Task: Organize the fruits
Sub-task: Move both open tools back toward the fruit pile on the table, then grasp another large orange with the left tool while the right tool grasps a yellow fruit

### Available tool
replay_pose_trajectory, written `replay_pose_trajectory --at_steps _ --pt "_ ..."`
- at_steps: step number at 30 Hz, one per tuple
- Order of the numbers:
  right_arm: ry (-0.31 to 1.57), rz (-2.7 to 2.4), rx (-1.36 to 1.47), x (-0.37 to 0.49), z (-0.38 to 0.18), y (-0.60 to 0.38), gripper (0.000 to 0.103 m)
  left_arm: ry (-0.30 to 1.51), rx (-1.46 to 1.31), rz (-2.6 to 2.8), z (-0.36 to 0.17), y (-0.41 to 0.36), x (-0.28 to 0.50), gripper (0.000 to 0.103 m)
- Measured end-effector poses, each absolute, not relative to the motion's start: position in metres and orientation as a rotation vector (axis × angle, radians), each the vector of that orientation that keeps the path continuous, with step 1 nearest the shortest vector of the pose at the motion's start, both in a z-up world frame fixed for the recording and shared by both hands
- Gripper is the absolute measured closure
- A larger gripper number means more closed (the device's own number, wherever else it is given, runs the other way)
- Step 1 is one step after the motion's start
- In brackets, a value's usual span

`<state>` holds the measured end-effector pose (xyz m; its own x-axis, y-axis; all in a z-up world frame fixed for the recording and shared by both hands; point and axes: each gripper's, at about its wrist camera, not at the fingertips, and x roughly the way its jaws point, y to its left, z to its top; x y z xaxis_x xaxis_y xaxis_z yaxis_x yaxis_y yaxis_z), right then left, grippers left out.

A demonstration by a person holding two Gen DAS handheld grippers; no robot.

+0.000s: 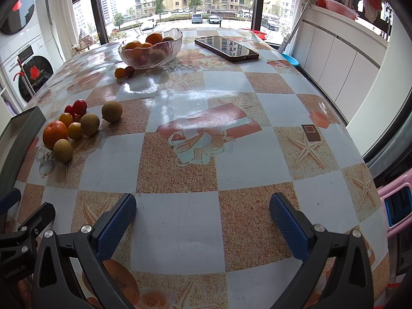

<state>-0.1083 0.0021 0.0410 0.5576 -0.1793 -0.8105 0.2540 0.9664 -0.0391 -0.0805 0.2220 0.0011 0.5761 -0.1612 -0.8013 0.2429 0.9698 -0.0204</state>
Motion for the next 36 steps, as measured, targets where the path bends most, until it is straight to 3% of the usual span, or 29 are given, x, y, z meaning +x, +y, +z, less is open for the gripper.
replay_pose_trajectory --at_steps 15,29,32,36 --pt "0.945 -0.256 0.085 -0.109 0.041 0.002 0.000 0.946 0.101 -0.241 0.002 0.221 -0.076 0.000" --pt "0.945 -0.256 0.085 -0.109 0.041 0.002 0.000 1.021 -0.017 -0.227 0.031 0.212 -0.008 0.001" --pt "0.945 -0.256 0.085 -0.109 0.041 0.002 0.000 1.040 0.005 -0.199 0.028 0.206 0.005 0.013" --pt "0.945 -0.256 0.085 -0.109 0.041 0.002 0.000 1.059 -0.015 -0.219 0.027 0.205 0.014 0.013"
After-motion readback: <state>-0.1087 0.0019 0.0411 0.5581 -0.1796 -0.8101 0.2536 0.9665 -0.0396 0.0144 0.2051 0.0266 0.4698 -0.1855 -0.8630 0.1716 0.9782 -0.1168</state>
